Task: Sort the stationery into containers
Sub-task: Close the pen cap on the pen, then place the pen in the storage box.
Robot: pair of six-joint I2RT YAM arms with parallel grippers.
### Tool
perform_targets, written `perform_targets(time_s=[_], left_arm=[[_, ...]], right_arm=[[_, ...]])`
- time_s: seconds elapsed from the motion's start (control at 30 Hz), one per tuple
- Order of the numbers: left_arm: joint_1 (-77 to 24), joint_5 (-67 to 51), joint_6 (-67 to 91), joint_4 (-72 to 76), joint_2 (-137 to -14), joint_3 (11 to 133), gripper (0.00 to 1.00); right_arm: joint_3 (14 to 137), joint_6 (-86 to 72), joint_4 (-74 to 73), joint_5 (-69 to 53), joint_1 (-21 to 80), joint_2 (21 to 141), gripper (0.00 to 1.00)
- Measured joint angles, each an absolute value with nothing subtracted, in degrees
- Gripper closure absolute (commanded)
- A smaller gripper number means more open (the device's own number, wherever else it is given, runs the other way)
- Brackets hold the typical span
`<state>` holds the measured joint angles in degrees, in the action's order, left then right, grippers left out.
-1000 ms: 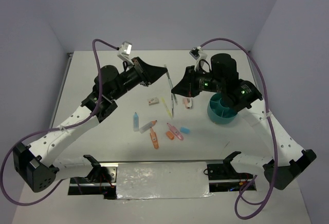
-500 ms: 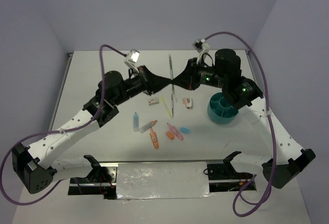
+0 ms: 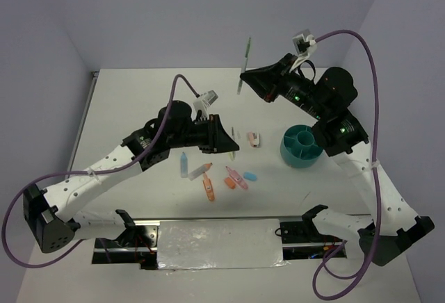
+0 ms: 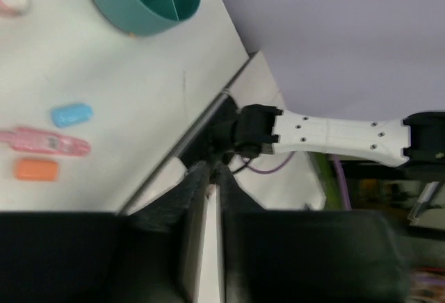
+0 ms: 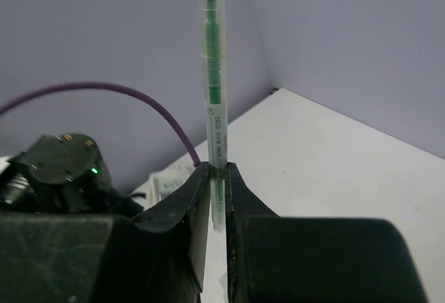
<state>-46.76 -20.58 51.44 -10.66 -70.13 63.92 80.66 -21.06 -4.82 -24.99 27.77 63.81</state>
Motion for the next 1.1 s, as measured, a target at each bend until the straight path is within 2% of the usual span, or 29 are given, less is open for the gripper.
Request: perform_targets(time_s=[0.03,0.07,0.17,0.37,0.5,0.67,0.9,1.1], left_arm=[[-46.7,-19.9,50.6,-11.9,-70.1,65.5,0.55],[-46.7,-19.0,49.7,-13.1,-70.1,66.9,0.4],[-46.4,-15.1,47.3,-17.8,-70.1,70.6,0.24],[-42.2,-11.3,44.9,-25.4,-69.3,70.3,0.15],[-39.6,-10.3,43.6,-29.2,-67.2,68.9,0.13],[-38.1,-10.1,40.9,-32.2,-64.5,68.9,0.12],[-37.9,-10.4,37.8,-35.4,-60.9,68.9,0.1],[-37.9,-10.9,36.4,-36.8,-56.9,65.8,0.07]], right_arm=[[79.7,-20.1,-4.8,-24.1,27.7,63.0,1.0],[78.6,-19.3,-4.6,-23.4,27.8,62.2,1.0],[74.0,-16.9,-4.6,-20.6,27.7,59.0,1.0],[64.1,-12.9,-4.9,-14.7,26.5,51.9,1.0],[60.5,-10.9,-5.0,-11.2,25.5,49.1,1.0],[52.4,-7.9,-2.5,-0.2,24.4,44.3,1.0],[36.6,-7.6,2.5,15.0,17.0,39.7,1.0],[33.8,-9.2,5.0,16.1,9.6,41.1,1.0]])
